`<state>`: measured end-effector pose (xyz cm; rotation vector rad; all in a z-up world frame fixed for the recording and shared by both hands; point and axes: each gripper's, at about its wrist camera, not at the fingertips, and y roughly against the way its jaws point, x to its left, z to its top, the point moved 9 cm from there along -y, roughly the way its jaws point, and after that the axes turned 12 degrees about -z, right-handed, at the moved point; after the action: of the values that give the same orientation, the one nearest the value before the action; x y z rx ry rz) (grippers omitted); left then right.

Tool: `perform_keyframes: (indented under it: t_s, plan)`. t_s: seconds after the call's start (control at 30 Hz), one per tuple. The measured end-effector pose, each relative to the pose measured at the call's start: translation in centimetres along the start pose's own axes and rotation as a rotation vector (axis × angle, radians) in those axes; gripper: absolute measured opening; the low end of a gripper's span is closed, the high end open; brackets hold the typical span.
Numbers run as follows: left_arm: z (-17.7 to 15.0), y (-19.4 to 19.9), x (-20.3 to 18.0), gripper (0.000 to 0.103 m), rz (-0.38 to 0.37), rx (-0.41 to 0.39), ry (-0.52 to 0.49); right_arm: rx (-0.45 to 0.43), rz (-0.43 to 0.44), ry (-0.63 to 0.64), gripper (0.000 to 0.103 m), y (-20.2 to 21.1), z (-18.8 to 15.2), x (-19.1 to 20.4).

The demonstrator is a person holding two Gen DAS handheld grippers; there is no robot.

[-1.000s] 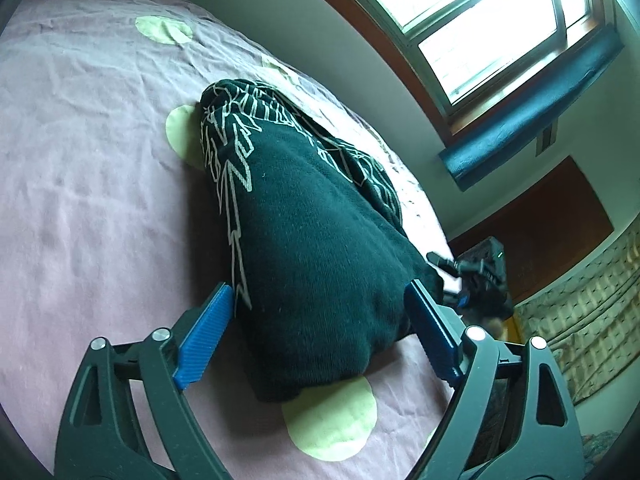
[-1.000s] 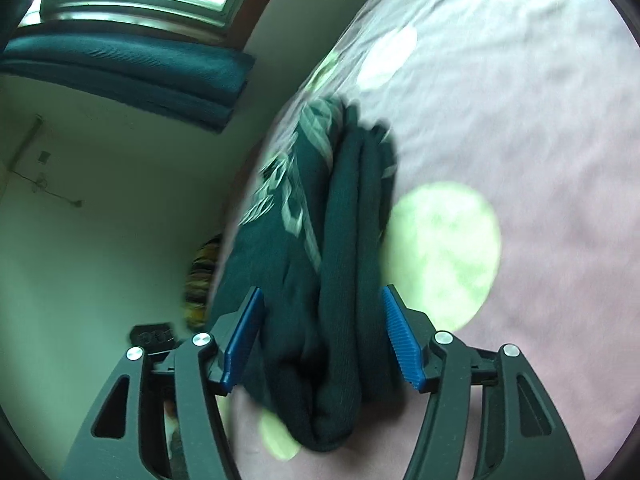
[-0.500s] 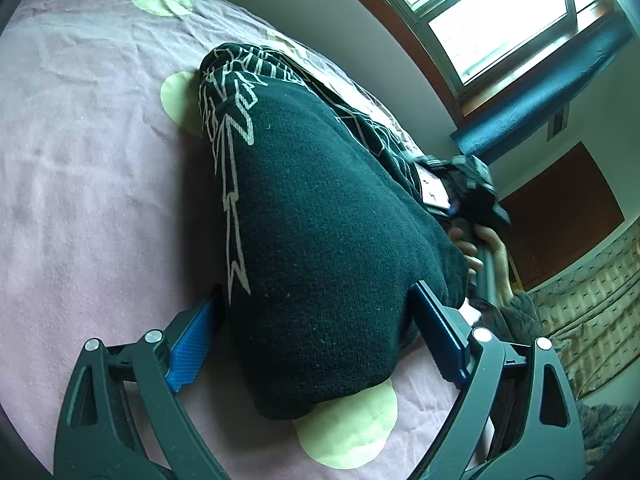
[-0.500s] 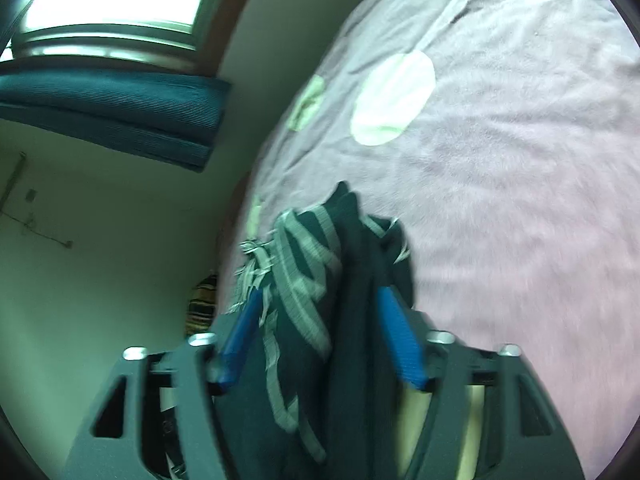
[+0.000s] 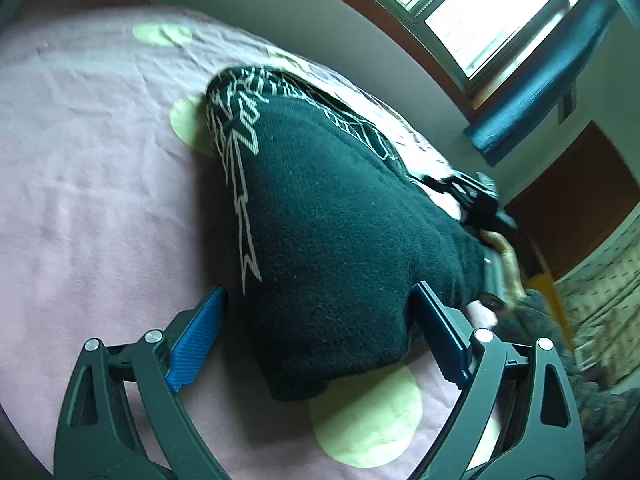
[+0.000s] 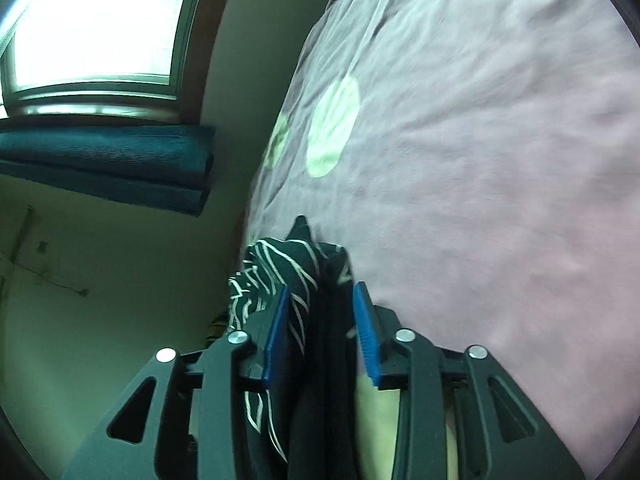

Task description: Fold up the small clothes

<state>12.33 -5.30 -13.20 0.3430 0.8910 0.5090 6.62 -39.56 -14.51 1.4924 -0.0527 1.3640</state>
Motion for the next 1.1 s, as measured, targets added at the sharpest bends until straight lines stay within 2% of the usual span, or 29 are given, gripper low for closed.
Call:
perform_keyframes:
  t_s: [0.07,0.17,0.27,0.3,0.37,0.47,0.63,0.77,1.1]
  plan:
    - [0.0,0.5,-0.1,0.092,0.040,-0.010,-0.019,-0.056,-0.108,0.079,0.043,1.8,-1.1,0.2]
    - [0.0,1.1,-0.4,0.093,0.116,-0.028,-0.043,-0.138,-0.162,0.114,0.059,5.1,-2.8,0.5]
    - [-0.6,2.0,-0.6,0.095,0.209,-0.058,-0.066,-0.192,-0.232,0.185,0.062,8.2,-6.5,1.0]
    - [-0.8,2.2,-0.9,0.095,0.225,-0.064,-0.065,-0.208,-0.259,0.213,0.067,8.9,-7.5,1.1]
    - [-1.4,2.5,-1.2,0.096,0.245,-0.070,-0.060,-0.255,-0.333,0.284,0.070,10.1,-9.6,1.7]
    - [-2.1,3.3,-1.6,0.097,0.318,-0.091,-0.066,-0.311,-0.405,0.374,0.075,12.0,-12.0,2.0]
    - [-3.0,5.0,-3.2,0.100,0.415,-0.144,-0.129,-0.347,-0.503,0.496,0.080,12.1,-16.0,3.3]
    - [-4.0,5.8,-4.6,0.101,0.440,-0.166,-0.150,-0.312,-0.530,0.551,0.080,11.1,-18.6,3.6]
    - [-5.4,6.3,-6.0,0.101,0.528,-0.150,-0.155,-0.313,-0.546,0.627,0.081,11.8,-21.1,4.6]
